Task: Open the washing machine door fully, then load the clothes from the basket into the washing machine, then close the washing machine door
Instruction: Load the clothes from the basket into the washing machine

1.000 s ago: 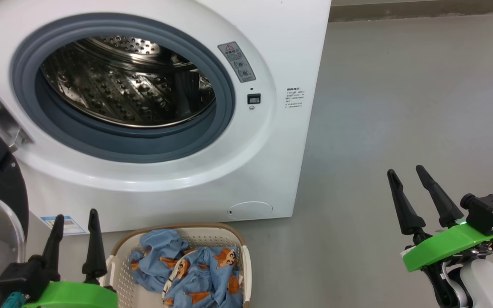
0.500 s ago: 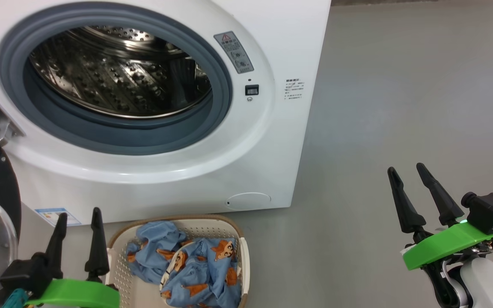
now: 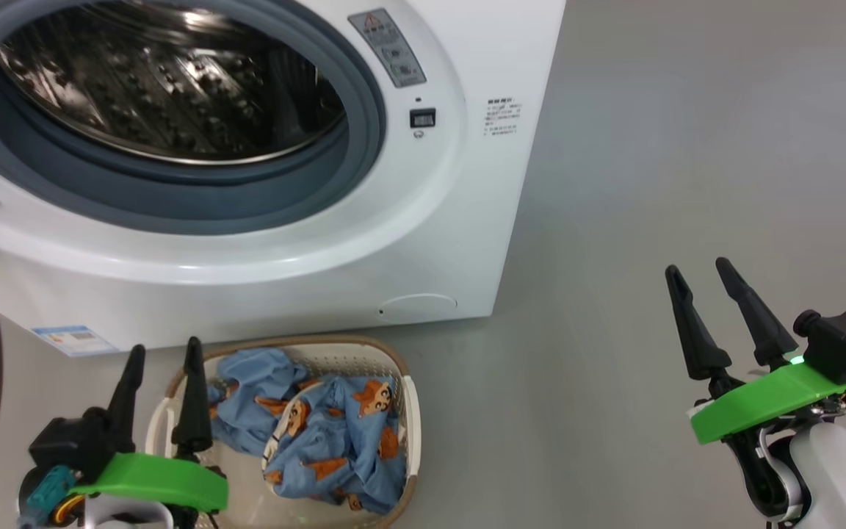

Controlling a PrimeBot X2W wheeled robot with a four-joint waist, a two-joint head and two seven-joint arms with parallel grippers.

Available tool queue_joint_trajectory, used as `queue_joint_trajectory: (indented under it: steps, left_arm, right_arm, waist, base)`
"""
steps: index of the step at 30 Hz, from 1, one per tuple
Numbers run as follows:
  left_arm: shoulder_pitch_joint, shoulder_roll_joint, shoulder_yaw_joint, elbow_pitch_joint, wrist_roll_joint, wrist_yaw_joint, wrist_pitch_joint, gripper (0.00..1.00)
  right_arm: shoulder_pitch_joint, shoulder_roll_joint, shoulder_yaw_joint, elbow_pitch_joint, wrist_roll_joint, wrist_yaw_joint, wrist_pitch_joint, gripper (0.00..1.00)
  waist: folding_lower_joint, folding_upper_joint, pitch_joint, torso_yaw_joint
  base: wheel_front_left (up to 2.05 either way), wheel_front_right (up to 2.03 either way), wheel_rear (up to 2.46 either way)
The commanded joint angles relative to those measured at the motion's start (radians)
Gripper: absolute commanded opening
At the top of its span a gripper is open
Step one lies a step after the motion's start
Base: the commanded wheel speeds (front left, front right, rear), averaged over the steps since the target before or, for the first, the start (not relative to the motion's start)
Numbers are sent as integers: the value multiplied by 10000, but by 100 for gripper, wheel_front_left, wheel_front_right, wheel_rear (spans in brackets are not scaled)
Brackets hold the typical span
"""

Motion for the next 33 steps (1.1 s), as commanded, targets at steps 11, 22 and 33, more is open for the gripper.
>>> queue_joint_trajectory:
  steps: [11,22,33]
  left_arm:
    - [-1182,13,-52,1078,3,-413,-58,100]
    - [-2468,-141,-958,3414,-70,-831,172,100]
    - [-3817,-154,-1883,5533,-501,-939,433,100]
  right_arm:
    - [-650,-34,98,-246,-192,56,-122,100]
    - [-1233,168,152,-292,-262,56,-122,100]
    - [-1946,360,237,-435,-354,56,-122,100]
  waist:
    - [-1,0,1468,-397]
    - [-1,0,2839,-662]
    - [-1,0,4241,-946]
  base:
    - [0,0,0]
    - [0,0,0]
    - [0,0,0]
